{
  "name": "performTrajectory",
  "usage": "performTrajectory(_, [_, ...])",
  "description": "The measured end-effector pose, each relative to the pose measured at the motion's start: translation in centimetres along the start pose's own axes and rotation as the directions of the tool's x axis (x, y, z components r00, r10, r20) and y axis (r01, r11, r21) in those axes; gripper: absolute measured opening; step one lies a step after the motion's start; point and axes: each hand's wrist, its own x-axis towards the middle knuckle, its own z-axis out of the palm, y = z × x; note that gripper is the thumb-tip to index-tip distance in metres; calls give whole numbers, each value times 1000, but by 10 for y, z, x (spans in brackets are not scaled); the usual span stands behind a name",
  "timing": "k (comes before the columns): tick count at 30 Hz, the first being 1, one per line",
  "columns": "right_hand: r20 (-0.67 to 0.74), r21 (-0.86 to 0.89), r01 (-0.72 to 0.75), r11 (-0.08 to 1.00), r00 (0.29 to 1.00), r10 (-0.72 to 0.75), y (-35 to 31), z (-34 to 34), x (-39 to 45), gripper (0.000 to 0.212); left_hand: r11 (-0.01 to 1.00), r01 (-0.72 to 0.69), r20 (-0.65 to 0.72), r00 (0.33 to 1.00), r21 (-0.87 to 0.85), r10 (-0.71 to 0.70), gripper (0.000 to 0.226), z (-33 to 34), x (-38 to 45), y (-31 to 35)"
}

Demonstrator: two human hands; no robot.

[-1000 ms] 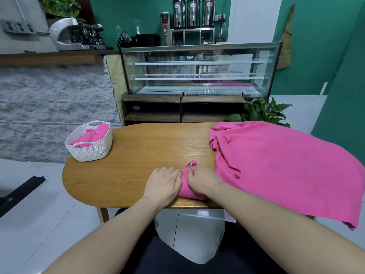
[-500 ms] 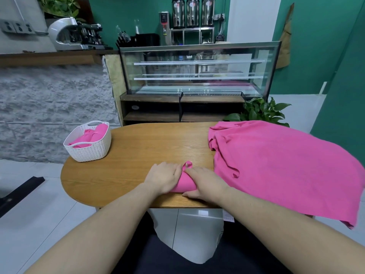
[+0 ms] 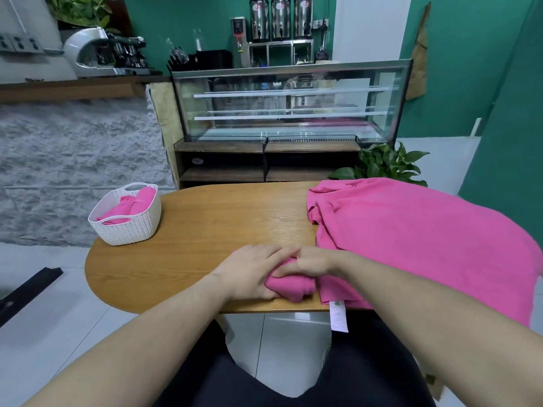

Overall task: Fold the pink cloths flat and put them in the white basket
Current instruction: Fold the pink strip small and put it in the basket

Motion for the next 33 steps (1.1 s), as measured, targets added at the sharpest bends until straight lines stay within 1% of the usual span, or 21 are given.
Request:
performTrajectory(2, [61,114,3,993,998,-10,-3,-3,-6,60,1000,-15,8,1000,-18,15,101,-4,3,6])
performTrajectory(5, [139,255,20,967,989,-57,-11,-9,-21,42,999,4,13,1000,-40,-4,107,-6,5,12])
performTrajectory(6, [134,307,18,951,989,-62,-11,-12,-26,41,998,16,5,1000,-57,-16,108,-8,4,12])
performTrajectory(7, [114,379,0,925,992,-47,-13,-15,-31,45,996,42,-3,999,-85,-43,108,-9,3,12])
performTrajectory(9, [14,562,-29,827,1000,25,-11,-19,-36,61,970,164,-44,984,-177,-174,106,-10,1,8])
performTrajectory(10, [-51,640,3,769,998,38,-9,-20,-37,66,936,253,-66,959,-244,-276,103,-10,0,6])
performTrajectory(11, [-115,692,54,719,993,36,-7,-21,-37,72,881,342,-81,919,-328,-387,101,-10,-2,4])
performTrajectory(12, [-165,714,101,693,986,26,-4,-21,-36,78,806,408,-87,870,-428,-486,99,-10,-3,1])
performTrajectory(13, [-195,709,127,694,981,20,-4,-19,-36,83,719,440,-84,821,-537,-565,97,-9,-4,-1])
performTrajectory(14, [-211,682,139,718,977,11,-5,-16,-37,83,627,447,-75,774,-638,-628,94,-8,-5,-5])
performTrajectory(16, [-217,614,143,776,976,-8,-8,-8,-37,69,466,421,-50,698,-778,-714,89,-7,-4,-11])
performTrajectory(18, [-244,577,160,801,970,-18,-12,0,-36,55,352,381,-20,655,-855,-756,84,-7,-2,-13])
performTrajectory(20, [-315,542,202,816,949,-26,-16,5,-33,48,281,336,-7,631,-899,-776,75,-10,0,-9])
performTrajectory(22, [-379,484,227,845,925,-31,-20,9,-28,43,212,310,24,613,-927,-790,72,-12,2,-6])
performTrajectory(24, [-433,406,239,882,900,-45,-21,13,-23,35,161,288,48,602,-944,-797,78,-13,4,-2])
performTrajectory(26, [-475,313,246,917,877,-73,-20,17,-20,23,110,279,81,594,-954,-801,83,-14,5,1])
performTrajectory(28, [-523,254,243,936,849,-79,-19,19,-20,10,57,261,116,601,-964,-791,82,-15,6,5])
performTrajectory(29, [-541,228,237,944,837,-79,-19,19,-21,9,38,255,129,607,-966,-785,81,-15,7,6])
performTrajectory(31, [-547,193,223,955,833,-83,-19,21,-22,22,24,248,142,628,-968,-765,82,-15,8,10])
performTrajectory(33, [-552,219,230,948,831,-74,-18,23,-22,22,22,248,150,651,-968,-744,82,-17,8,15])
